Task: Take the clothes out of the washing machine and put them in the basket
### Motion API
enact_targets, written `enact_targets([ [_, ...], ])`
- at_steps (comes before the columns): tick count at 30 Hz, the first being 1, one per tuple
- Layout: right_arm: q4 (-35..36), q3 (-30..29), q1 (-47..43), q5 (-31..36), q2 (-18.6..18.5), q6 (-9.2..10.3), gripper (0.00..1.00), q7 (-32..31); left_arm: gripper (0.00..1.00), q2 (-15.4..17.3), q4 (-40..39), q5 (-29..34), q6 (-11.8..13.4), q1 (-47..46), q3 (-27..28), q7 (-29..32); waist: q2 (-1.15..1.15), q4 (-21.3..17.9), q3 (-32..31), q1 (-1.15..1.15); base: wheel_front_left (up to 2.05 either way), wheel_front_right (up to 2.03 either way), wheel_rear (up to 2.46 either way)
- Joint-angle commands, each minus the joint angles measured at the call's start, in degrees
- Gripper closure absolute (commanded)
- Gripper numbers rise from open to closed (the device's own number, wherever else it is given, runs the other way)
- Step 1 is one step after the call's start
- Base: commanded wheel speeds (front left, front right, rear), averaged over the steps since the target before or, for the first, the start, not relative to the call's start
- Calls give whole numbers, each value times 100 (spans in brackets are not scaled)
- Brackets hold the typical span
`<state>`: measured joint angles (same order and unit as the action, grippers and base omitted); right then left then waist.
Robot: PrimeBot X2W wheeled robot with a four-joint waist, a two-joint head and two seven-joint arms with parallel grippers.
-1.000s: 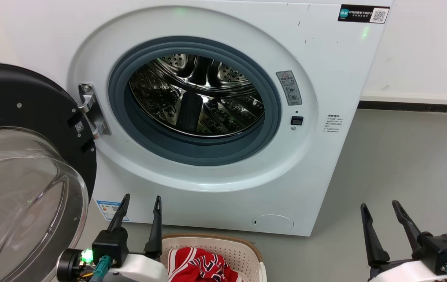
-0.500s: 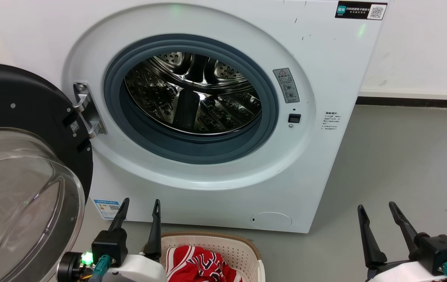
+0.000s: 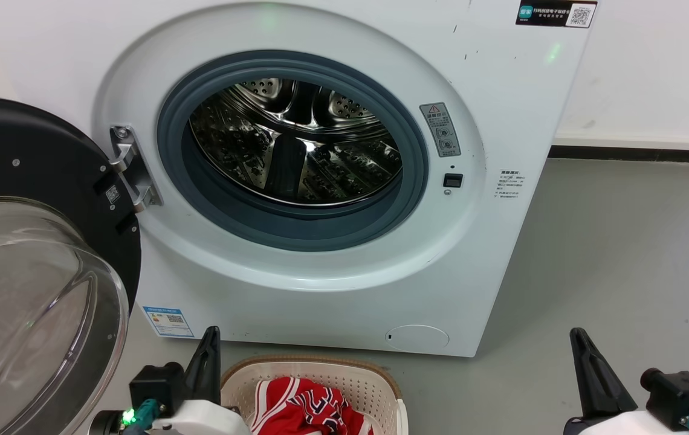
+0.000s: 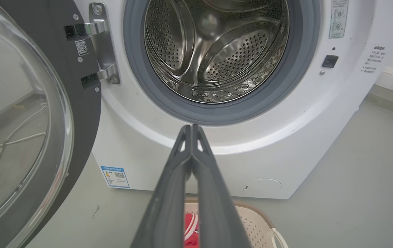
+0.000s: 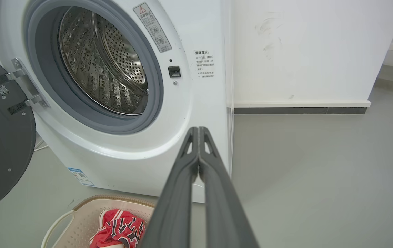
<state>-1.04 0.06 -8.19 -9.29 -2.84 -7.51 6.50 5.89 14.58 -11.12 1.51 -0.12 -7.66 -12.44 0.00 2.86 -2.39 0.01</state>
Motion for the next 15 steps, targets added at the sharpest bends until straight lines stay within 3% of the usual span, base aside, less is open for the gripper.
enact_targets([
  [1,48,-4,125,-301,-37,0,100,-25,100,0,-75,-261,-35,-163,78,58,0,-3,3,0,0,0,0],
  [15,-224,-17,407,-1920,-124,0,100,-181,100,-56,-114,-1757,-200,-232,304,378,0,-37,32,0,0,0,0],
])
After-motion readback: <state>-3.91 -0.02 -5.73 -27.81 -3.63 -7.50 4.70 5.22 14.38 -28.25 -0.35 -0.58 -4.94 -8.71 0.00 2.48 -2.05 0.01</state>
